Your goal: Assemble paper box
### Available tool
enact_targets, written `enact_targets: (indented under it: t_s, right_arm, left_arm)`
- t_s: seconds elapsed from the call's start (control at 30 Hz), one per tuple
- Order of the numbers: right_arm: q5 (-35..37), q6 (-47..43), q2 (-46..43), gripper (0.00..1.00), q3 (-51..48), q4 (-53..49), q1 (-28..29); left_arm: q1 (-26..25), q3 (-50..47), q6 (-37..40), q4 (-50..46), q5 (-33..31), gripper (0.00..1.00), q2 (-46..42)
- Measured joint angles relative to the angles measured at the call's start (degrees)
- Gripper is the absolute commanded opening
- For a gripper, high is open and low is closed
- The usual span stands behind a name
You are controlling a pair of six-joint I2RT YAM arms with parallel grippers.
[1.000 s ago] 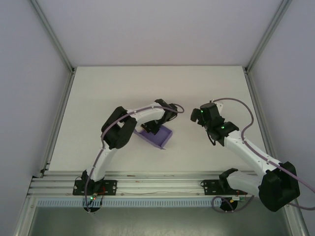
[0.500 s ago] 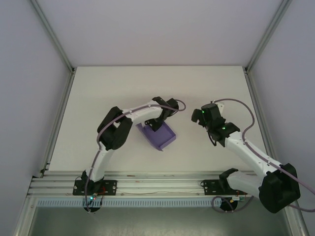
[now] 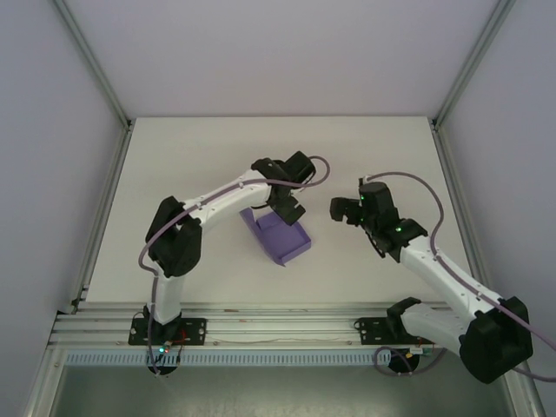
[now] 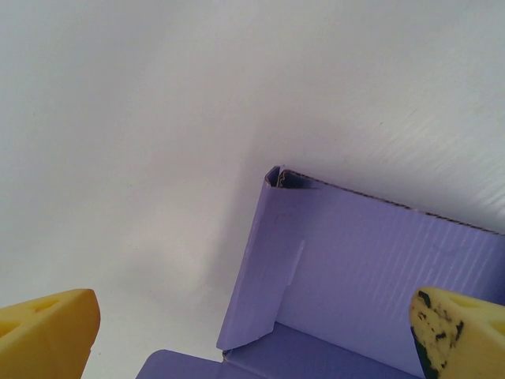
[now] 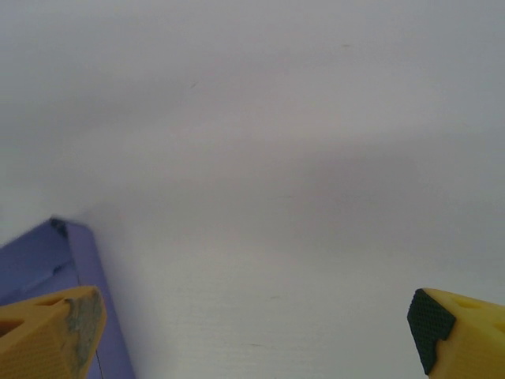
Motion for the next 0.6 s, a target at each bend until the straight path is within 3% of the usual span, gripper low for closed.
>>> enact_targets:
  t_s: [0.1,0.2,0.43,0.6]
  right_arm:
    - [-5.4,-7.4,4.7,0.97,1.5,0.8,0.0]
    - [-10.5,-14.8,12.1,0.93,7.0,0.4,0.0]
    - [-20.8,-41.7,34.4,0.89,29.0,-6.5,3.8]
    - [-25.1,-57.5,50.1,0.86,45.7,-18.2,7.5]
  left_arm:
    - [2.6,-1.1,-3.0,2.8,1.6,1.0,-4.9]
    - [8.6,-6.6,-7.5,8.1,4.2,1.0,-12.9]
    - [24.3,-25.0,-19.2,17.9,7.1,1.0,-30.1]
    - [29.4,-37.8,-23.7,22.6,9.2,1.0,-34.8]
